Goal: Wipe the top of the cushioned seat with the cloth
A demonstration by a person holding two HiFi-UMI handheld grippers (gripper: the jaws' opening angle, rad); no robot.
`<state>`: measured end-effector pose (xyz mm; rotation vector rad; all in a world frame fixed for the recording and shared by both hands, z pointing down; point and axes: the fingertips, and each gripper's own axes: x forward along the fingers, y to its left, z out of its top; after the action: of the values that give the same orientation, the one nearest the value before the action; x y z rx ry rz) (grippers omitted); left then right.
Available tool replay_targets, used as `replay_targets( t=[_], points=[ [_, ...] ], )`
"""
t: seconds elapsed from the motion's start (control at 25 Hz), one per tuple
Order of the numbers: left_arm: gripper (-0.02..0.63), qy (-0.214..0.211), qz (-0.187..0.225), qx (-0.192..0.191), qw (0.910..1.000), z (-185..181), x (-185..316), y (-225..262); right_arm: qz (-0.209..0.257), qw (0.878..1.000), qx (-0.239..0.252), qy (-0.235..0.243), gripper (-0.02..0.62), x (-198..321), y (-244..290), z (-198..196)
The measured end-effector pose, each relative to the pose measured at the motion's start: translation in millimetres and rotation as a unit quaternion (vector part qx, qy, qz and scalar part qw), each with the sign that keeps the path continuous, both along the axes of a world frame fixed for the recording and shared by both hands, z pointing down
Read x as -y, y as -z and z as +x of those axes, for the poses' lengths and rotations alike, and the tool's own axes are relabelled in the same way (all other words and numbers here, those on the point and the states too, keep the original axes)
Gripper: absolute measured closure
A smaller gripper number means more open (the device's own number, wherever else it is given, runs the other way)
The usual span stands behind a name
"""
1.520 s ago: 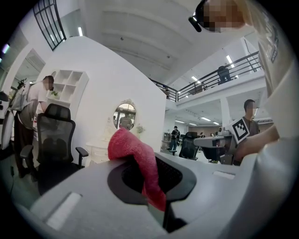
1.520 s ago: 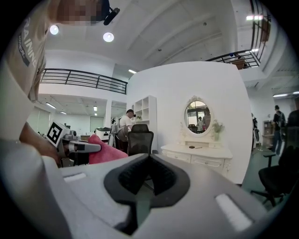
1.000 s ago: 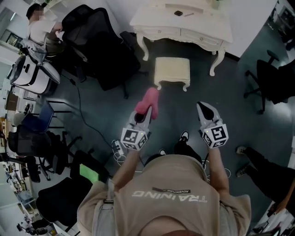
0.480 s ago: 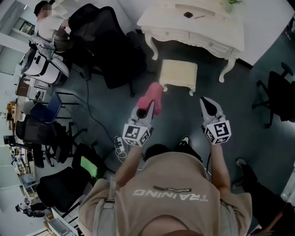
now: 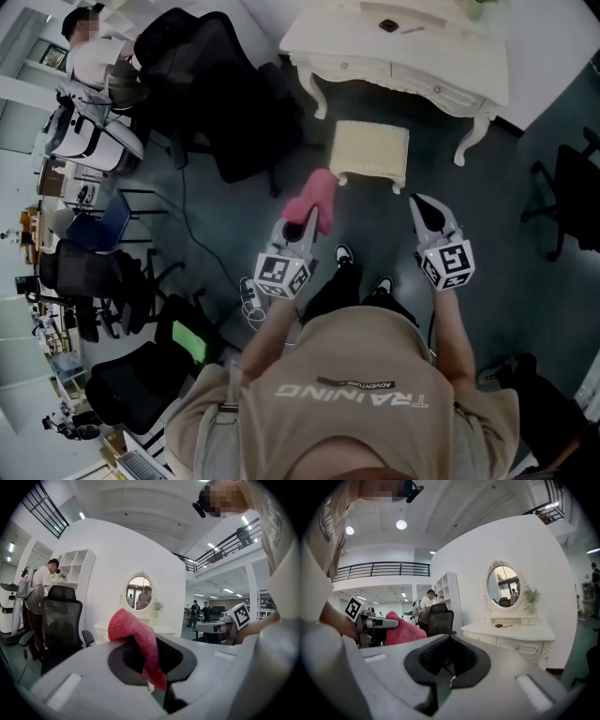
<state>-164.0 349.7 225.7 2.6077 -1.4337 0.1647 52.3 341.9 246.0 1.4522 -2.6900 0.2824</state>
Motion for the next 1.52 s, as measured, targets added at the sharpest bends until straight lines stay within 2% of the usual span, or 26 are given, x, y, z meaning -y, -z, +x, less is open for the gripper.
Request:
replay_targets(
  t=[0.44,0.6,0.96,1.24,1.52],
  points=[
    [0.574,-0.053,0.019,-0.024,0.9981,-35.9,109.3,5.1,0.017,0.998,-0.041,-0.051,0.591,87.5,33.2,-31.5],
    [0.574,-0.078,0.027,-0.022,0.9963,-53.4,149.3,8.9,0.018,0.995,-0.053,-0.078,0.592,121.8,37.6,-42.9],
    [0.574,-0.097,0.031,-0.025,0.9946,-83.7,209.4,-2.2,0.010,0.992,-0.058,-0.115,0.591,170.7,31.8,-55.8],
    [0.575,-0.094,0.012,-0.023,0.9952,-78.8,245.1,-13.1,0.000,0.993,-0.055,-0.103,0.592,212.9,21.0,-55.4],
    [0.574,-0.067,-0.005,-0.012,0.9977,-51.2,299.5,-22.9,-0.010,0.996,-0.039,-0.077,0.591,278.1,-2.0,-27.9]
  ],
)
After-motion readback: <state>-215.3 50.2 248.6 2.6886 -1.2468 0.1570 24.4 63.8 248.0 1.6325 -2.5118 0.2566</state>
